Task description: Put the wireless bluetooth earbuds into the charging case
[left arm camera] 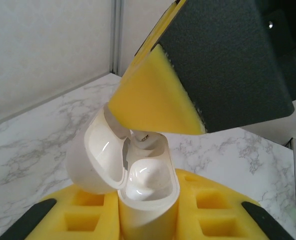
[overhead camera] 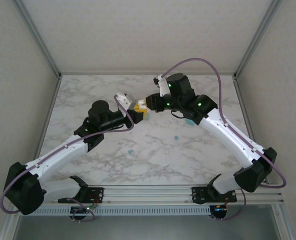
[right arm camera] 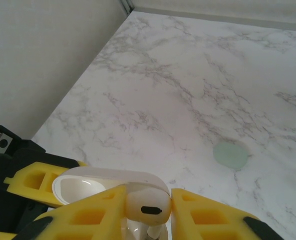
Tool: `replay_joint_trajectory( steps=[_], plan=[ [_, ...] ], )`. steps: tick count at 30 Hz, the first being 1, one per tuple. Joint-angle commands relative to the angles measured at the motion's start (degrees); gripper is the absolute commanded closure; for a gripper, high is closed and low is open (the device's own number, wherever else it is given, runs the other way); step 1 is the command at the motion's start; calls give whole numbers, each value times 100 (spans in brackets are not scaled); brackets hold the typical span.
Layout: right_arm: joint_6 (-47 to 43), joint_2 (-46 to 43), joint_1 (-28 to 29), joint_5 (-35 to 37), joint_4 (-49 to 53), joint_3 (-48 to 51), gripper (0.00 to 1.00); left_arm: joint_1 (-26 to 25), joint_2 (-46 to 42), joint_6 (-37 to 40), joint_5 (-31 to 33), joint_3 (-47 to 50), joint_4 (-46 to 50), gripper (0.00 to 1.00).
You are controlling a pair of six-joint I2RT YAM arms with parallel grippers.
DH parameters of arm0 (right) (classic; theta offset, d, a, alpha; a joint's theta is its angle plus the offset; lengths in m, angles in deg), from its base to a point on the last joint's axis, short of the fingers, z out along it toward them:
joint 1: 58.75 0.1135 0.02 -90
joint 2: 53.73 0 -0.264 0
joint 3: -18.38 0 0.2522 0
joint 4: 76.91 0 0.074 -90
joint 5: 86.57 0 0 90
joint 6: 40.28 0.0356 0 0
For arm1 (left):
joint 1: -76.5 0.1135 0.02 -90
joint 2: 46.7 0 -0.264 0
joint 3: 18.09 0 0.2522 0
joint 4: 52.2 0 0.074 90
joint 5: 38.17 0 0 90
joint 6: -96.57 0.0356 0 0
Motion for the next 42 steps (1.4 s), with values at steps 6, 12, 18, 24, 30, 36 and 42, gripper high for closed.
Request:
replay_joint_trajectory(
  steps=[6, 12, 18, 24, 30, 36, 42],
  plan=[
    [-299, -127, 249, 34, -505, 437, 73, -49, -23, -237, 19, -134, -533, 86],
    [-428, -269, 259, -114, -742, 684, 72, -49, -23, -301, 119, -126, -595, 86],
    [-455, -461, 268, -128, -1087, 1000, 72, -51, -1, -334, 123, -132, -639, 86],
    [-348, -637, 285, -3, -1625, 1276, 72, -58, 13, -409, 87, -127, -708, 86],
    [-199, -746, 284, -42, -1980, 1482, 72, -68, 6, -466, 108, -143, -718, 86],
    [-131, -844, 284, -87, -2304, 1663, 74, -84, 21, -519, 153, -160, -726, 86],
    [-354, -841, 285, -224, -2034, 1645, 73, -93, -4, -519, 254, -171, -779, 86]
  ],
)
